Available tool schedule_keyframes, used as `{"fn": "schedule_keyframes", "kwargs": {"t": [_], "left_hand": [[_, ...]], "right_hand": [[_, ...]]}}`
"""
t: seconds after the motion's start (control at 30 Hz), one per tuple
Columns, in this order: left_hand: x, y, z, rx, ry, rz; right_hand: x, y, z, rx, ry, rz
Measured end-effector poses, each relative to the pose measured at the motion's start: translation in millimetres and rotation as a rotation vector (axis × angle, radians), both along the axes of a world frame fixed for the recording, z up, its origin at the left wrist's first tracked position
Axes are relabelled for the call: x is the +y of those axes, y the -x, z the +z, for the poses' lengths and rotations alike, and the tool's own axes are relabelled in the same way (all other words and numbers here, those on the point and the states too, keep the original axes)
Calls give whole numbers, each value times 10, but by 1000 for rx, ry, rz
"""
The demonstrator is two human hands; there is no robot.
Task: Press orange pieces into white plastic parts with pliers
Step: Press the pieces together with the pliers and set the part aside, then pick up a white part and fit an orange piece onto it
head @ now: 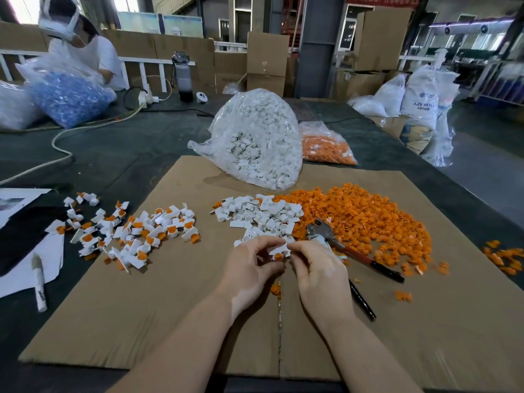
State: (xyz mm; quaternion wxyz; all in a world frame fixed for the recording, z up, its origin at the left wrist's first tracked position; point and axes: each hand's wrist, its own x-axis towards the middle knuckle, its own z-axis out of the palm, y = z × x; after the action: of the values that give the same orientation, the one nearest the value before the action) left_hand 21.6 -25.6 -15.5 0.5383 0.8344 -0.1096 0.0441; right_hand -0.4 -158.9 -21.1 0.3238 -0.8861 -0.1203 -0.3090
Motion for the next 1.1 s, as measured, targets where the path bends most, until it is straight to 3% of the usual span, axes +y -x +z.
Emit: {"fn": "schedule_keyframes", "kwargs": {"t": [0.27, 0.63, 0.73, 0.9, 1.1], "left_hand": [[-12, -3, -27, -49, -81, 12], [-33, 28, -6, -119, -168, 4], [-24, 26, -18, -74, -111, 15], [3, 11, -2, -27, -53, 38], [-1, 17, -12, -23, -66, 4]], "right_hand": [[0, 17, 26, -7, 102, 77], [25, 22, 12, -67, 245, 17], [15, 13, 7, -59, 190, 31], [-46, 1, 18, 29, -96, -18], [-11, 16, 25, -14, 49, 64]]}}
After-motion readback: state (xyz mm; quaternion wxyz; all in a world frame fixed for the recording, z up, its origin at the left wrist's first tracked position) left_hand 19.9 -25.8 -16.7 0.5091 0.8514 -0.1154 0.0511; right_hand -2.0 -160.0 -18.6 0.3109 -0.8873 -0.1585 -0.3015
